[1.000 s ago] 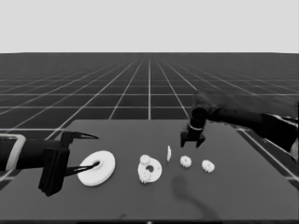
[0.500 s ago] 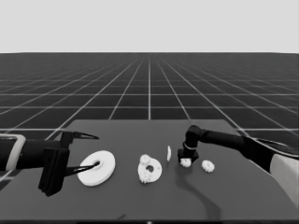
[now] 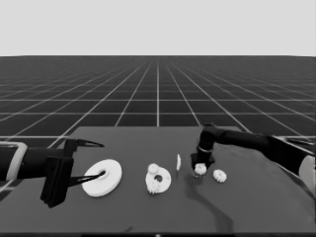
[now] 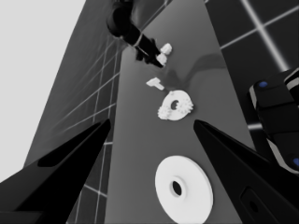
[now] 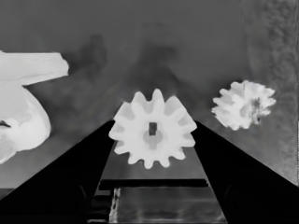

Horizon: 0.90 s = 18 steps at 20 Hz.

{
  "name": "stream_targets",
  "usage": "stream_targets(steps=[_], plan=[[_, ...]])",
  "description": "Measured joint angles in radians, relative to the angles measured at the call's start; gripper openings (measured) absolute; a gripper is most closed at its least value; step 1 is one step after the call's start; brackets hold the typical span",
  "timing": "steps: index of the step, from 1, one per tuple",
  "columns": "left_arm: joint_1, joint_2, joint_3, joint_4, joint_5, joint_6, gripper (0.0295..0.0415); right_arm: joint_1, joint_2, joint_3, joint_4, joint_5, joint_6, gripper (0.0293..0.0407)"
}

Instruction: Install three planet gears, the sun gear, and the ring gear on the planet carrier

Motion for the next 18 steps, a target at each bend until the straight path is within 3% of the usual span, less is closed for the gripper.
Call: stream_targets(steps=[1, 2, 4, 9, 12, 18], plan=[[0.000, 0.000, 0.000, 0.000, 0.000, 0.000, 0.0385, 0.121, -0.021, 0.051, 0.083, -0.052, 0.023, 0.0312], [0.000, 0.000, 0.000, 0.000, 0.000, 0.000, 0.0385, 0.193, -0.020, 0.050, 0.138, -0.078, 0.023, 0.0312], [0.000, 0.000, 0.000, 0.000, 0.000, 0.000, 0.0385, 0.256, -0.011, 0.029, 0.188, -0.102, 0.012, 0.0312], [0.000, 0.000, 0.000, 0.000, 0.000, 0.000, 0.0385, 0.282, -0.004, 0.012, 0.212, -0.114, 0.003, 0.0312], [0.000, 0.000, 0.000, 0.000, 0.000, 0.000, 0.0385, 0.285, 0.245, 0.065, 0.219, -0.106, 0.307, 0.0312], [0.000, 0.000, 0.000, 0.000, 0.000, 0.000, 0.0385, 0.287, 0.334, 0.018, 0.220, -0.105, 0.347, 0.0312]])
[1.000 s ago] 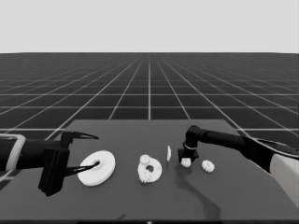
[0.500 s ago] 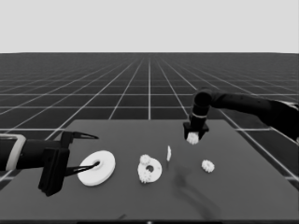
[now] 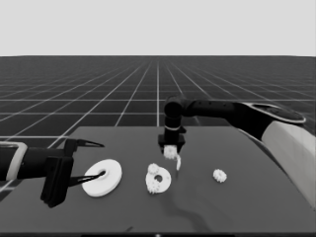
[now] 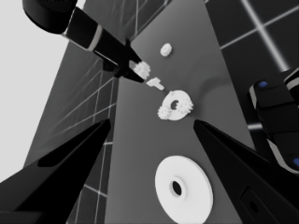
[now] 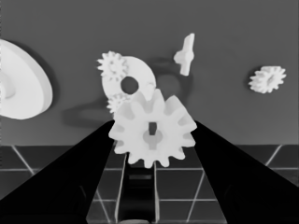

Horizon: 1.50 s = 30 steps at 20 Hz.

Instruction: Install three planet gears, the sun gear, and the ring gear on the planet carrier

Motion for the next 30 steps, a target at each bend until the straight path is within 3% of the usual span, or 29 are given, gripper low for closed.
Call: stream_targets(steps=[1, 2, 3, 4, 6, 11, 13, 15, 21, 22, 24, 26, 30], plan=[[0.000, 0.000, 0.000, 0.000, 0.000, 0.000, 0.0385, 0.000, 0.001, -0.001, 0.000, 0.000, 0.001, 0.0312], [0.000, 0.000, 0.000, 0.000, 0.000, 0.000, 0.0385, -0.125, 0.000, 0.004, -0.151, 0.030, 0.005, 0.0312], [0.000, 0.000, 0.000, 0.000, 0.000, 0.000, 0.0385, -0.236, 0.007, -0.025, -0.241, 0.050, -0.013, 0.0312], [0.000, 0.000, 0.000, 0.000, 0.000, 0.000, 0.0385, -0.296, 0.017, -0.063, -0.291, 0.067, -0.036, 0.0312], [0.000, 0.000, 0.000, 0.000, 0.000, 0.000, 0.0385, -0.346, 0.031, -0.112, -0.333, 0.088, -0.065, 0.0312], [0.000, 0.000, 0.000, 0.000, 0.000, 0.000, 0.0385, -0.366, 0.039, -0.139, -0.352, 0.100, -0.080, 0.0312], [0.000, 0.000, 0.000, 0.000, 0.000, 0.000, 0.0385, -0.366, 0.040, -0.140, -0.353, 0.101, -0.081, 0.0372], [0.000, 0.000, 0.000, 0.000, 0.000, 0.000, 0.0385, -0.367, 0.040, -0.140, -0.353, 0.101, -0.081, 0.0383], [0.000, 0.000, 0.000, 0.000, 0.000, 0.000, 0.0385, -0.367, 0.040, -0.141, -0.353, 0.102, -0.081, 0.0385], [0.000, 0.000, 0.000, 0.000, 0.000, 0.000, 0.0385, -0.264, 0.000, -0.010, -0.230, 0.035, -0.006, 0.0385], [0.000, 0.000, 0.000, 0.000, 0.000, 0.000, 0.0385, -0.084, -0.006, 0.027, -0.081, 0.009, 0.021, 0.0385], [0.000, 0.000, 0.000, 0.000, 0.000, 0.000, 0.0385, -0.026, -0.001, 0.012, -0.027, 0.004, 0.011, 0.0385], [0.000, 0.000, 0.000, 0.000, 0.000, 0.000, 0.0385, -0.002, 0.002, 0.000, -0.003, 0.001, 0.003, 0.0385]])
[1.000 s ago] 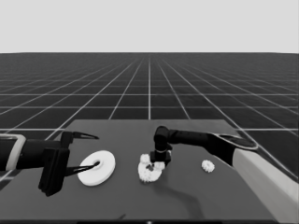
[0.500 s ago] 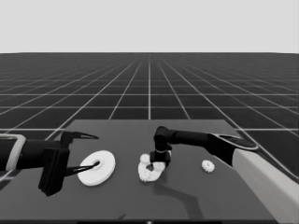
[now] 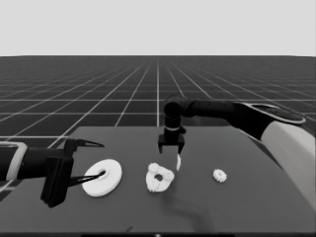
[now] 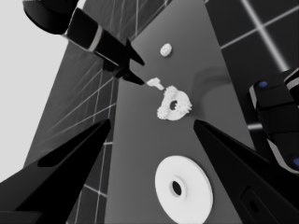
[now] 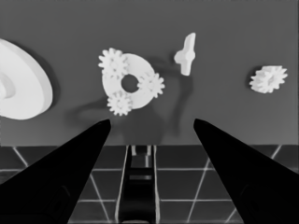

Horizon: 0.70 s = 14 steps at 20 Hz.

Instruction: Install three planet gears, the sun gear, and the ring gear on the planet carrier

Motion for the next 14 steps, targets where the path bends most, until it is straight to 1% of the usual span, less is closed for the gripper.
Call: stream_targets(steps=[1, 2, 3, 4, 5, 7, 11, 12, 13, 14], plan=[[0.000, 0.000, 0.000, 0.000, 0.000, 0.000, 0.0385, 0.001, 0.000, -0.001, 0.001, 0.000, -0.001, 0.0385], [0.000, 0.000, 0.000, 0.000, 0.000, 0.000, 0.0385, 0.010, -0.208, 0.222, 0.010, -0.003, -0.093, 0.0385], [0.000, 0.000, 0.000, 0.000, 0.000, 0.000, 0.0385, 0.017, -0.439, 0.273, 0.015, -0.011, -0.217, 0.0385], [0.000, 0.000, 0.000, 0.000, 0.000, 0.000, 0.0385, 0.021, -0.550, 0.233, 0.015, -0.019, -0.337, 0.0385], [0.000, 0.000, 0.000, 0.000, 0.000, 0.000, 0.0385, 0.023, -0.598, 0.185, 0.014, -0.025, -0.419, 0.0385], [0.000, 0.000, 0.000, 0.000, 0.000, 0.000, 0.0385, 0.024, -0.627, 0.125, 0.011, -0.030, -0.499, 0.0385], [0.000, 0.000, 0.000, 0.000, 0.000, 0.000, 0.0385, 0.024, -0.634, 0.094, 0.010, -0.031, -0.538, 0.0385], [0.000, 0.000, 0.000, 0.000, 0.000, 0.000, 0.0385, -0.115, -0.641, 0.108, -0.117, 0.083, -0.536, 0.0385], [0.000, 0.000, 0.000, 0.000, 0.000, 0.000, 0.0385, -0.237, -0.626, 0.076, -0.193, 0.152, -0.545, 0.0385], [0.000, 0.000, 0.000, 0.000, 0.000, 0.000, 0.0385, -0.304, -0.603, 0.031, -0.233, 0.195, -0.559, 0.0385]])
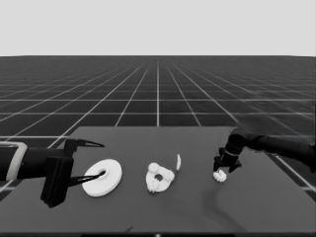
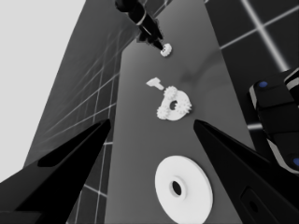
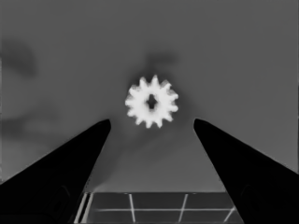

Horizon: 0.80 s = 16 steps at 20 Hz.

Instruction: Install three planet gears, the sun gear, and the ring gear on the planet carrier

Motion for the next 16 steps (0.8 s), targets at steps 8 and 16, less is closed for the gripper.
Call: stream_targets(steps=[8, 16], plan=[[0.000, 0.000, 0.000, 0.000, 0.000, 0.000, 0.0385, -0.077, 0.046, -0.093, -0.043, 0.063, -0.031, 0.0349], [0.000, 0.000, 0.000, 0.000, 0.000, 0.000, 0.0385, -0.077, 0.047, -0.095, -0.044, 0.064, -0.032, 0.0309]])
